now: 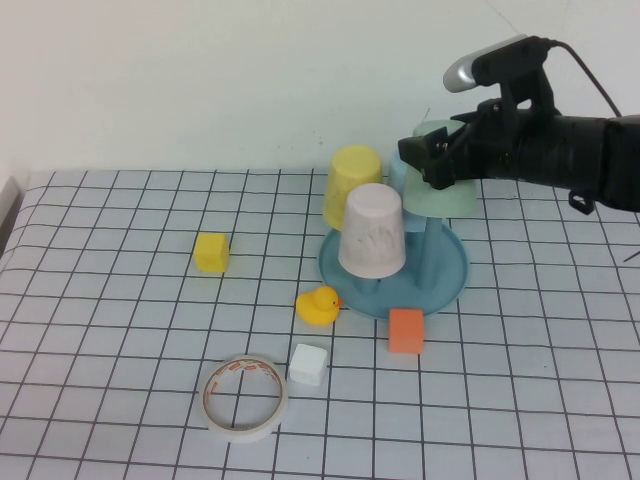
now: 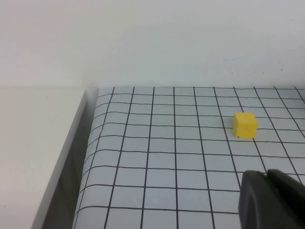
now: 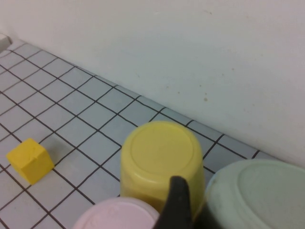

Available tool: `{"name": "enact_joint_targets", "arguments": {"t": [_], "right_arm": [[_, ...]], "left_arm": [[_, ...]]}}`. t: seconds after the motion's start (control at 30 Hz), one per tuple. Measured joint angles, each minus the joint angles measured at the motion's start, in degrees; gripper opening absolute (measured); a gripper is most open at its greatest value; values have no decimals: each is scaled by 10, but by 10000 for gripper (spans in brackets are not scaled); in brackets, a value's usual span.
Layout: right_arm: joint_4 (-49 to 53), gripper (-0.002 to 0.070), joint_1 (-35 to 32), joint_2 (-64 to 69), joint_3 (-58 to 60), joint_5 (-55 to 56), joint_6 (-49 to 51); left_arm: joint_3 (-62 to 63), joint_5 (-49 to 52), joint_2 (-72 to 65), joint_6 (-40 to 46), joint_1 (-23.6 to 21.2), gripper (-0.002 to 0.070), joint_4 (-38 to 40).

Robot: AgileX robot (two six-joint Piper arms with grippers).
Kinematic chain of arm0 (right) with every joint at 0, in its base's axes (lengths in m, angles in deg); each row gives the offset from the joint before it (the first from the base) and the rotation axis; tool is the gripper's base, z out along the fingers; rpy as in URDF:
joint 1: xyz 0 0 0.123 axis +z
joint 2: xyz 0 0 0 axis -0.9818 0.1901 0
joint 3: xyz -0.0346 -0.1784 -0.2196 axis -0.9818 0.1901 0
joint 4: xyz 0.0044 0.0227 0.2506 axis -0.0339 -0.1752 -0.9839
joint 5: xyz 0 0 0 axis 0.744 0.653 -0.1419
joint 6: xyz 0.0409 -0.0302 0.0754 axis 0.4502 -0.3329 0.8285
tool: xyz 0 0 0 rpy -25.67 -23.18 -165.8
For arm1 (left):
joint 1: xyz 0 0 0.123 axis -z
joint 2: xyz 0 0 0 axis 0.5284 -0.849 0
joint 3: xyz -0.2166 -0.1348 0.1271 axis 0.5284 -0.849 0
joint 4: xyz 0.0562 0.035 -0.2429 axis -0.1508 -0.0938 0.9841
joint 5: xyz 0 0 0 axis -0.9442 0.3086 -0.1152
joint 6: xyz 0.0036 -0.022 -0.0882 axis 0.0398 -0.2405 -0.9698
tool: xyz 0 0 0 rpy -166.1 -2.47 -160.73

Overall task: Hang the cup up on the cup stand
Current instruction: Place the cup on the cup holder

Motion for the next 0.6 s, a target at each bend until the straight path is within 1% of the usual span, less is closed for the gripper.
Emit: {"name": "enact_joint_targets", "arguments": {"t": [0.4, 0.6], "right_arm": [[0, 588, 0, 0, 0, -1, 4], [0, 588, 0, 0, 0, 34, 74]], "left_arm": [[0, 0, 0, -2, 0, -1, 0], [0, 0, 0, -2, 0, -1, 0]]}}
